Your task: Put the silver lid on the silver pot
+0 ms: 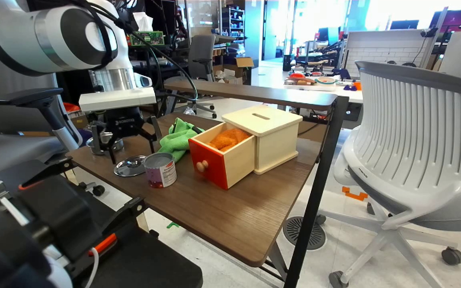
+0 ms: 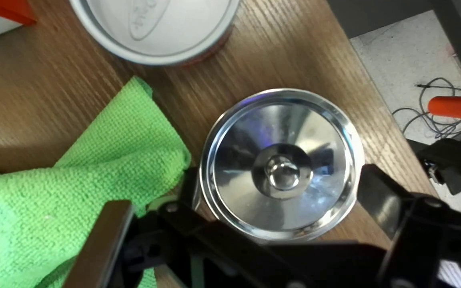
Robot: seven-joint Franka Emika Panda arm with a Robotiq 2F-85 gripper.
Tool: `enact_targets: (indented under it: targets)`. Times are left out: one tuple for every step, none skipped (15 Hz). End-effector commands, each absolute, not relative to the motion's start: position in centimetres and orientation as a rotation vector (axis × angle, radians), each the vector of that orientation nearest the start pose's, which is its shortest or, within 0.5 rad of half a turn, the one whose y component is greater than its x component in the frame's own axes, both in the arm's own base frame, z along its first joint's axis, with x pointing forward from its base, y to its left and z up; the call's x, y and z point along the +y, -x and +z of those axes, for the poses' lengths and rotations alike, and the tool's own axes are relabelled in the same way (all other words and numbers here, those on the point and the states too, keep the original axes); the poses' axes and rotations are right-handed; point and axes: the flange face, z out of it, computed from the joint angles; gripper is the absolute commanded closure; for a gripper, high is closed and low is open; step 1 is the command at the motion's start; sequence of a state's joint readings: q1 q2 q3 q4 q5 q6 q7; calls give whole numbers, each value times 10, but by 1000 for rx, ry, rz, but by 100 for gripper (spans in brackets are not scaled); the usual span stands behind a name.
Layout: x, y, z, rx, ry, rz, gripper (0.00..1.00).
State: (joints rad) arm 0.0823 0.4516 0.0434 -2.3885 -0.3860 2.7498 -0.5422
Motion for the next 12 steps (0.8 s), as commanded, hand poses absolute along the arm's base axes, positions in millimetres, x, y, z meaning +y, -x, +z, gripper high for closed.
enact_targets:
  targets:
    - [82, -480, 123, -1619, 2792, 148, 0]
    - [82, -480, 122, -1628, 2786, 147, 0]
    - [83, -480, 122, -1629, 2784, 148, 0]
    - [82, -482, 120, -1636, 2782, 144, 0]
    - [81, -483, 117, -1633, 2777, 150, 9]
    - [79, -485, 113, -1633, 2772, 153, 26]
    - [78, -486, 111, -1636, 2768, 156, 32]
    - [77, -488, 109, -1636, 2767, 161, 42]
    - [76, -489, 107, -1636, 2765, 161, 50]
    - [76, -492, 107, -1637, 2764, 156, 58]
    - [76, -494, 108, -1641, 2761, 149, 63]
    - [76, -495, 109, -1646, 2759, 142, 72]
